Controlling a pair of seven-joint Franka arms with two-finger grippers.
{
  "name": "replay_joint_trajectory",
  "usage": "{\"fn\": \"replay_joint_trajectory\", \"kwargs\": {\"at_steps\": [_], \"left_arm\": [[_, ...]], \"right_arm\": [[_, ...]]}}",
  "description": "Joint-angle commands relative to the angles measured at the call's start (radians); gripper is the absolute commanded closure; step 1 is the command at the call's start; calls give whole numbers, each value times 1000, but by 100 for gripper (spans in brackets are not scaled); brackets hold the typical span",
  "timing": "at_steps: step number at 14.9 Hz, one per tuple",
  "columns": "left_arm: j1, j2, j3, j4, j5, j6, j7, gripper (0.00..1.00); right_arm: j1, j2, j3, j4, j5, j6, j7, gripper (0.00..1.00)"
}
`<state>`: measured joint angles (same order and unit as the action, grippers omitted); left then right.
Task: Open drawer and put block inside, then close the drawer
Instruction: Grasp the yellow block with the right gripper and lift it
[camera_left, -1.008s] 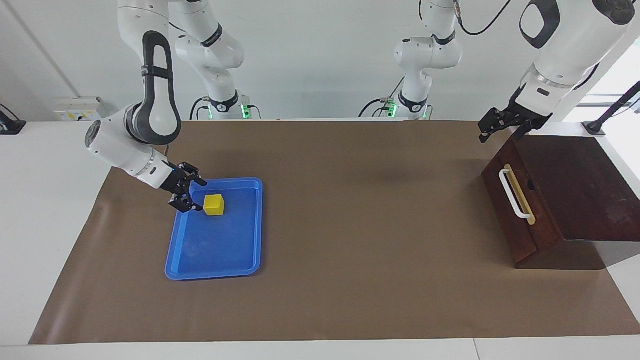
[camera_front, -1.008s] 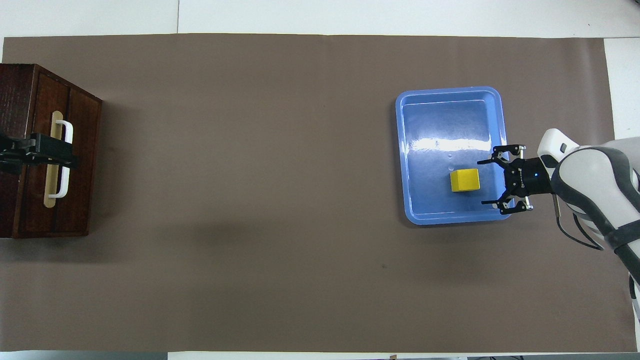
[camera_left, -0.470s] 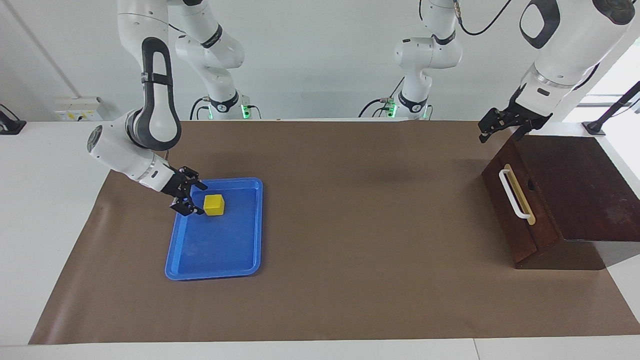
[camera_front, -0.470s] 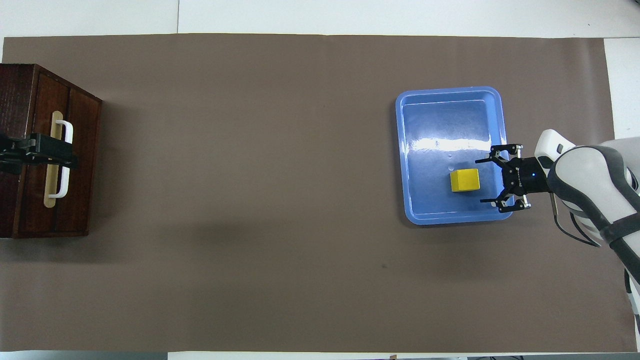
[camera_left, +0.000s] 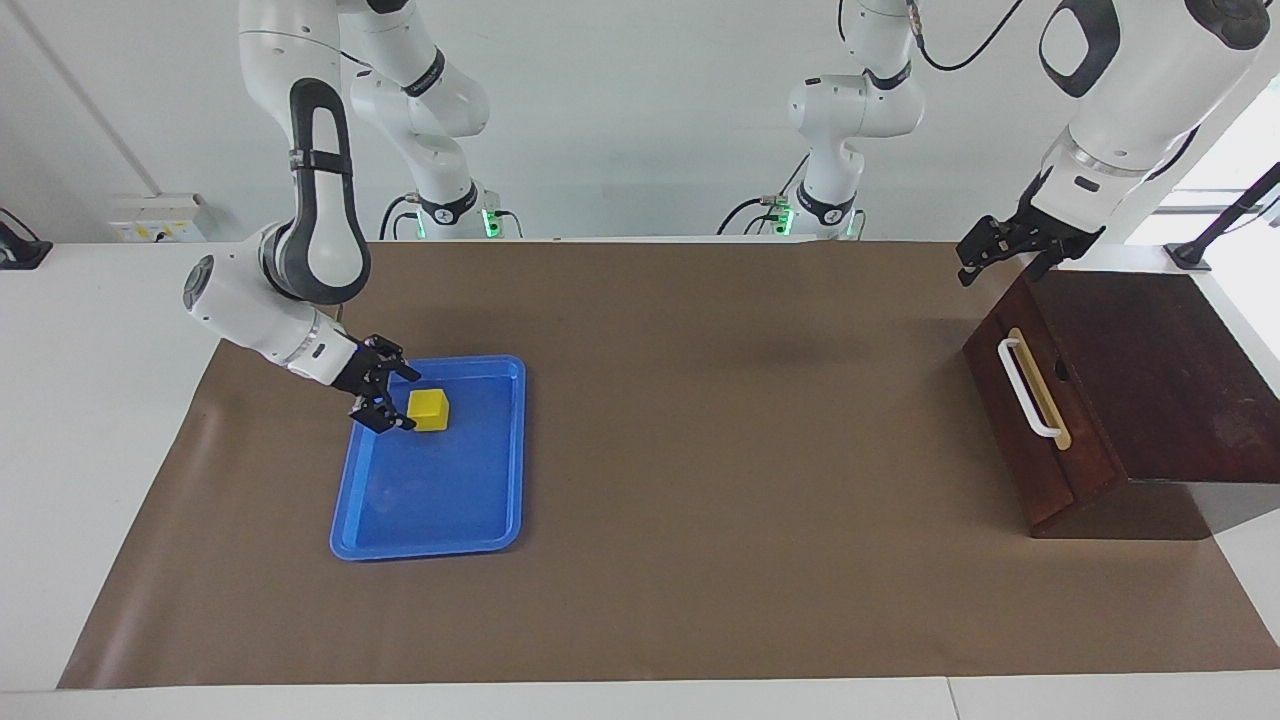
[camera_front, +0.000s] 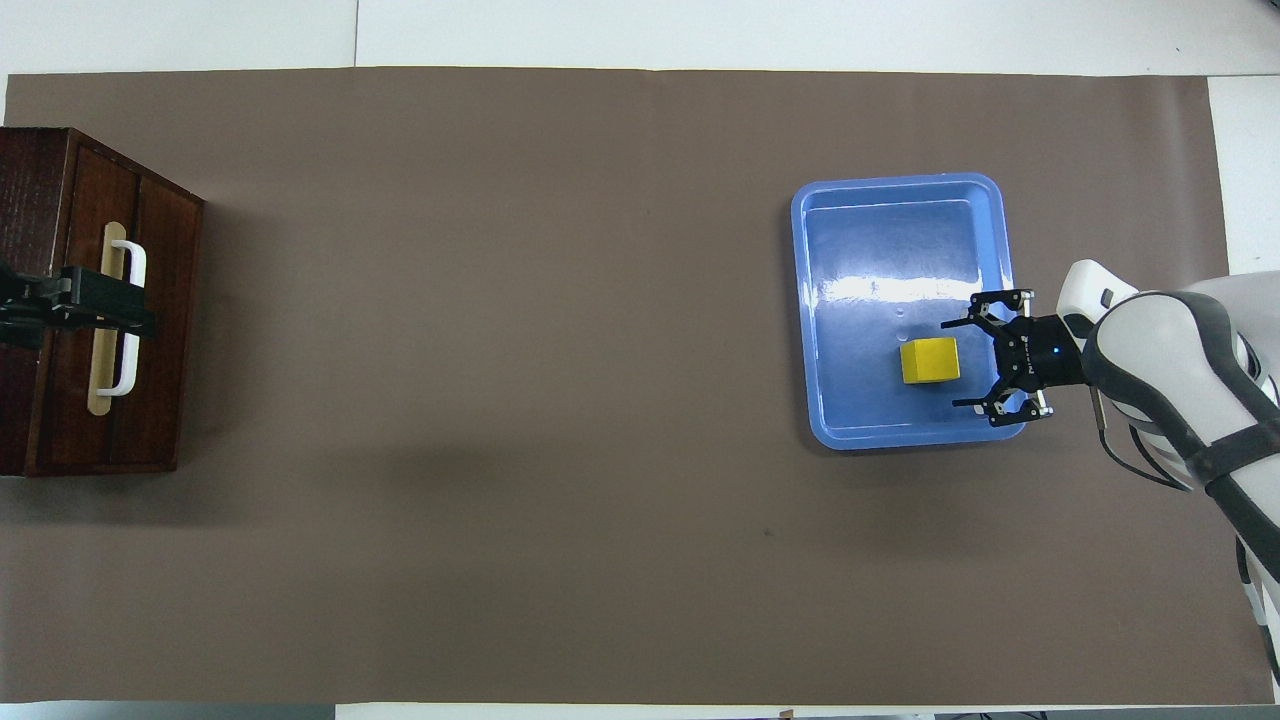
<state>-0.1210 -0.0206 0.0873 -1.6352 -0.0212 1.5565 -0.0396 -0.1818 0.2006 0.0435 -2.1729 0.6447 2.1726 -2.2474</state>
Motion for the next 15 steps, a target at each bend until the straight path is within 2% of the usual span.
{"fn": "replay_joint_trajectory", "kwargs": {"at_steps": [1, 3, 4, 7, 8, 10, 15], "left_arm": [[4, -24, -1, -25, 4, 4, 7, 0], [4, -24, -1, -25, 4, 4, 7, 0], [4, -24, -3, -25, 4, 4, 7, 0], [4, -24, -1, -25, 4, 4, 7, 0], [4, -24, -1, -25, 4, 4, 7, 0], [4, -24, -1, -25, 4, 4, 7, 0], [4, -24, -1, -25, 4, 4, 7, 0]], "right_arm": [[-1, 14, -1, 2, 23, 13, -28, 0], [-1, 14, -1, 4, 23, 12, -24, 0], [1, 14, -1, 4, 23, 12, -24, 4], [-1, 14, -1, 2, 23, 10, -24, 27], [-1, 14, -1, 2, 24, 10, -24, 44], [1, 14, -1, 4, 24, 12, -23, 100], [2, 13, 1, 25, 23, 1, -11, 100]]}}
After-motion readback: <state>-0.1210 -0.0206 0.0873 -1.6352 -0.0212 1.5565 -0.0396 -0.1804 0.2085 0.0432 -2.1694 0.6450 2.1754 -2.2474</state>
